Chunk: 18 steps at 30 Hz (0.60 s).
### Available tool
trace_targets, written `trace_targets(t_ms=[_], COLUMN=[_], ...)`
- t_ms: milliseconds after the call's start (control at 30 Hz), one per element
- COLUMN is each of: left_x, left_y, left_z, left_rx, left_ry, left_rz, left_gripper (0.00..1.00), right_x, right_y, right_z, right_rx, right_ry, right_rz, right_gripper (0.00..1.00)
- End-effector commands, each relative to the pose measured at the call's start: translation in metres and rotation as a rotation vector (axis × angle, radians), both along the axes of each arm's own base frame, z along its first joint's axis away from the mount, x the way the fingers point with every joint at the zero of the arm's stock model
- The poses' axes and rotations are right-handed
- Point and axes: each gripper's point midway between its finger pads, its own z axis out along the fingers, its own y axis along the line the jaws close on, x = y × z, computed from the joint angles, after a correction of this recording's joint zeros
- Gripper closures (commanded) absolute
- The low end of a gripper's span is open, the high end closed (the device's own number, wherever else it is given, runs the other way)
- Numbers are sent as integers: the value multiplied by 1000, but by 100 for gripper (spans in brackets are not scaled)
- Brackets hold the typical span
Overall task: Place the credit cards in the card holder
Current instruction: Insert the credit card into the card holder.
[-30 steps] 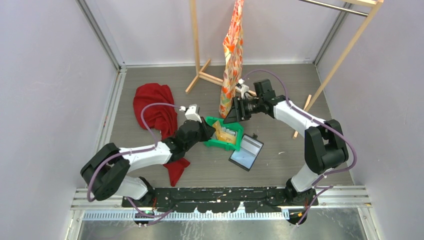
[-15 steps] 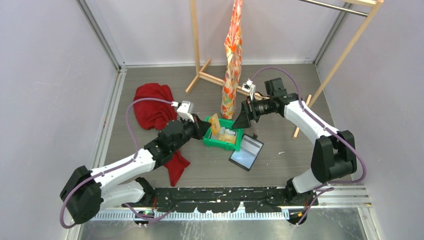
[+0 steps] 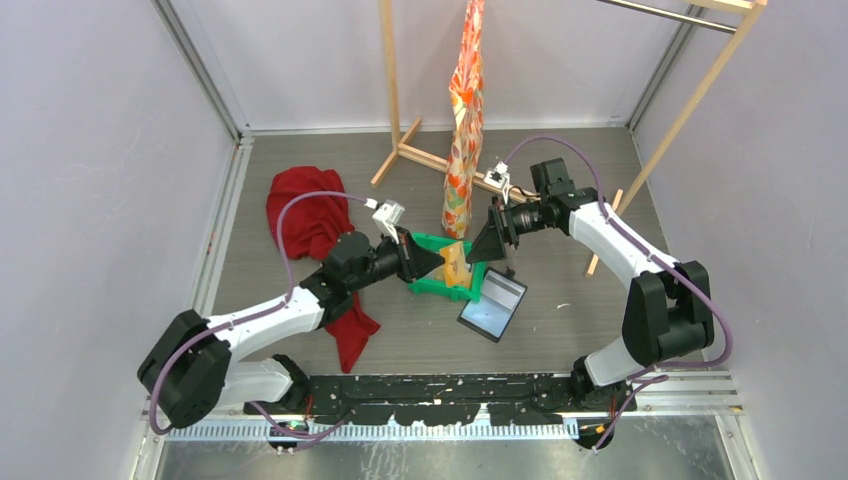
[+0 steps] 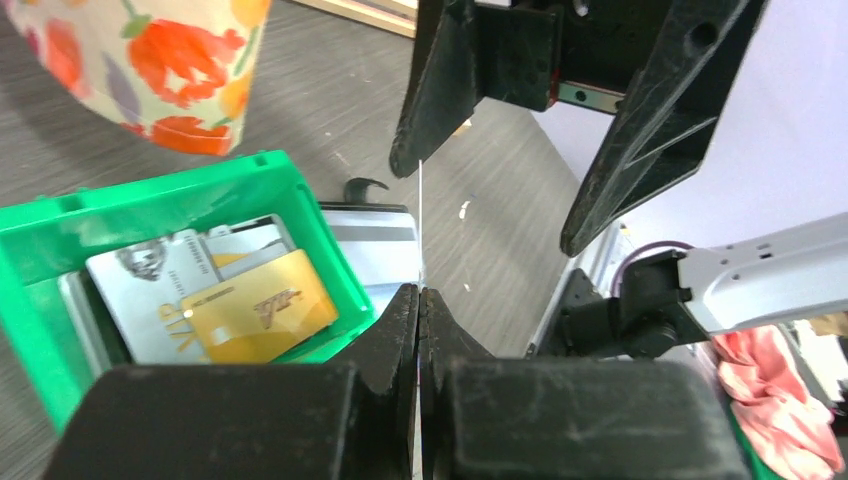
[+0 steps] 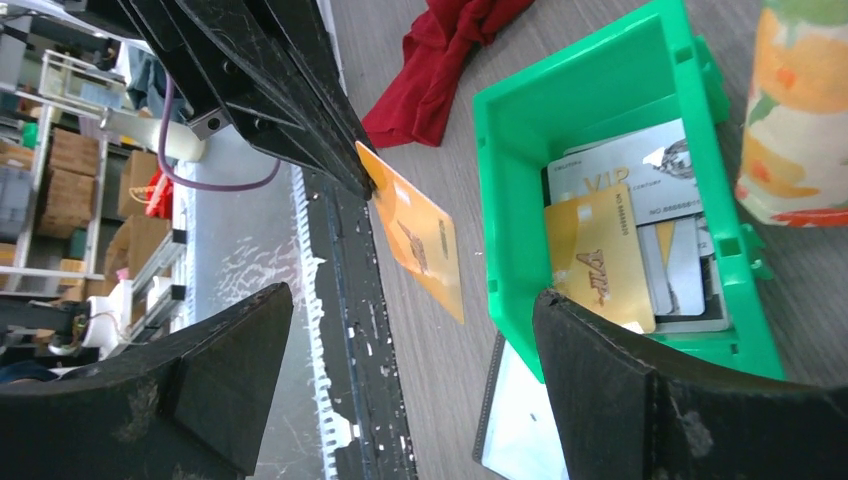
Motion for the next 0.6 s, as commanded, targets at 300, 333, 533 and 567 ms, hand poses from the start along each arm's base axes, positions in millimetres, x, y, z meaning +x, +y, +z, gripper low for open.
trace_targets(t_ms=[300, 333, 533, 567], left_x=[-4, -4, -1, -3], left_y=[-29, -29, -25, -24], left_z=[58, 58, 57, 55], left_rx=[-258, -264, -314, -325], left_ry=[-44, -44, -5, 14], left_rz=[-130, -131, -103, -105], left_gripper=[100, 100, 93, 82], right_x=[-19, -20, -30, -31], right_y=[14, 14, 16, 15], right_z=[6, 8, 25, 27], right_rx=[49, 57, 116, 125], right_ry=[62, 65, 58, 58], right_rz=[39, 46, 85, 89], right_gripper=[38, 47, 98, 99])
